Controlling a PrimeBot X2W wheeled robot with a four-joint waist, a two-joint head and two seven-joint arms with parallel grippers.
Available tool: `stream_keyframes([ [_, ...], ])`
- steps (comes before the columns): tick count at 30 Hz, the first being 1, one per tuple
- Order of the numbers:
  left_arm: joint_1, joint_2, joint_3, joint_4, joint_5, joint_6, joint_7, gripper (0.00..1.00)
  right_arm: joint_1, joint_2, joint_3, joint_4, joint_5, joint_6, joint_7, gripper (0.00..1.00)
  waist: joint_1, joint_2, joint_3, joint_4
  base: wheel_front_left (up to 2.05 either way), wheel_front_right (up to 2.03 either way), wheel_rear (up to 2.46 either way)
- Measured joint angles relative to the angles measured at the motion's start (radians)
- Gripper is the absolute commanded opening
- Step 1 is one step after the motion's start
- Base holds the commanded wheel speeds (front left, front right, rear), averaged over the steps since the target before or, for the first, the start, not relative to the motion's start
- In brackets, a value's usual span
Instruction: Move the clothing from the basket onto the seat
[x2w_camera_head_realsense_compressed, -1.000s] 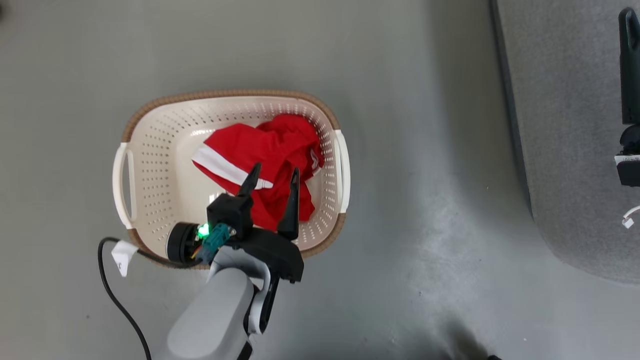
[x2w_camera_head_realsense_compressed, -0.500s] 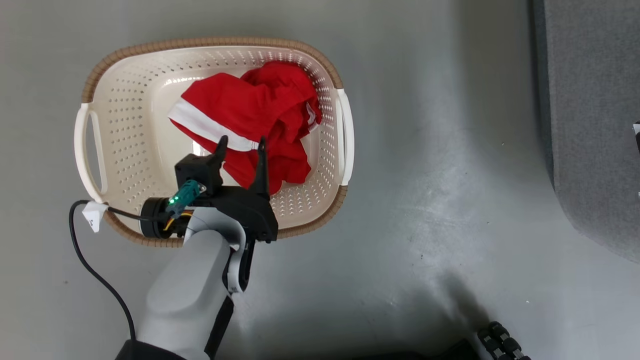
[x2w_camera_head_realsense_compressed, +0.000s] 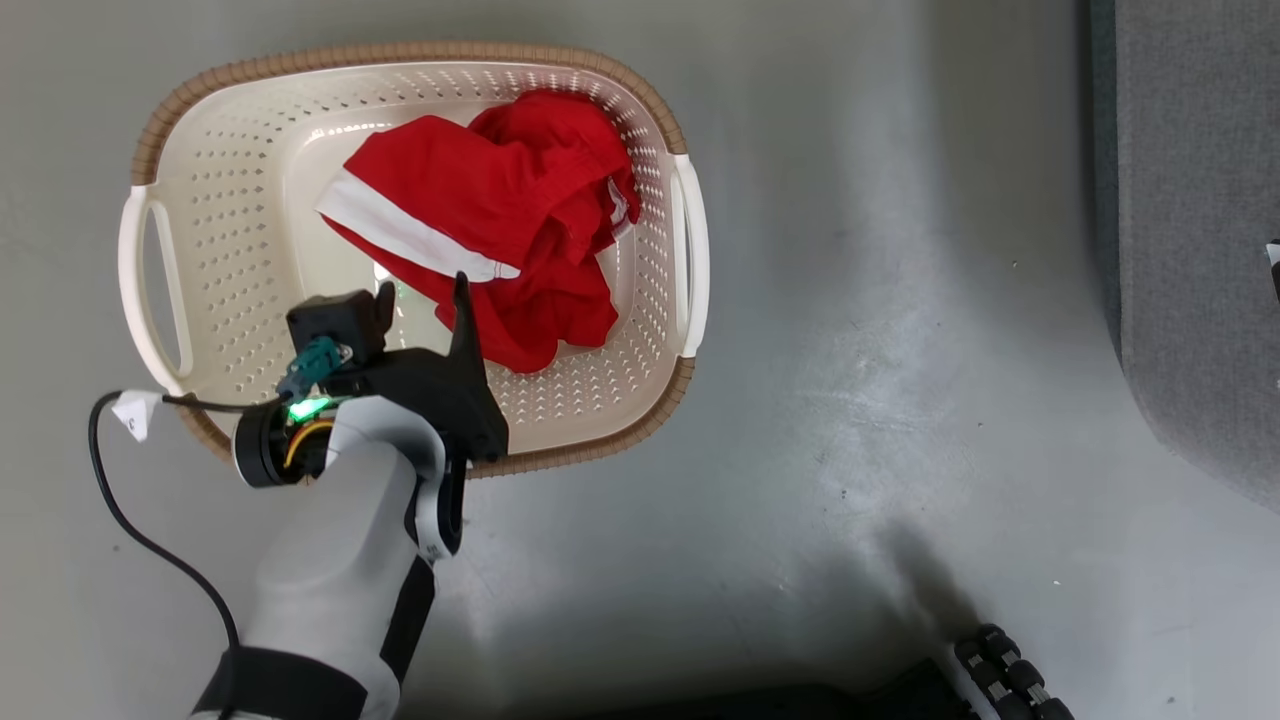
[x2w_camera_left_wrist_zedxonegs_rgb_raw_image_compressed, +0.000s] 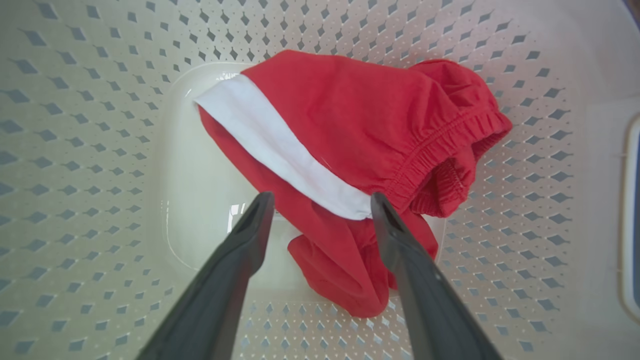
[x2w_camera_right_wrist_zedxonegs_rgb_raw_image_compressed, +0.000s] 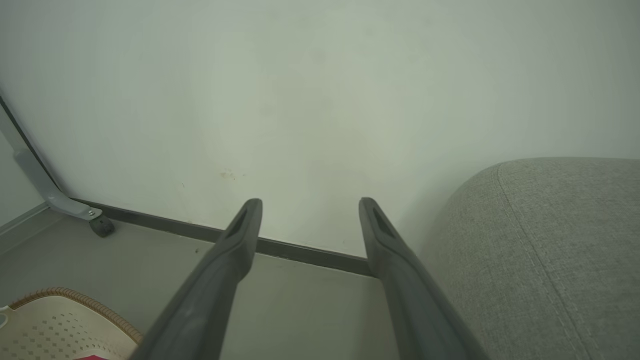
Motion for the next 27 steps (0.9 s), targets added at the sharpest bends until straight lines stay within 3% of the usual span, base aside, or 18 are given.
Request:
stream_keyframes([
  [27,-0.173,-0.004,0.0,0.151,-0.162,0.0,0.0,1.0,-0.041,-0.021,0.022,-0.09,-0.005,0.004,0.0,1.0,0.0,0.0,0.12,-0.011,0.0,0.0,0.0],
])
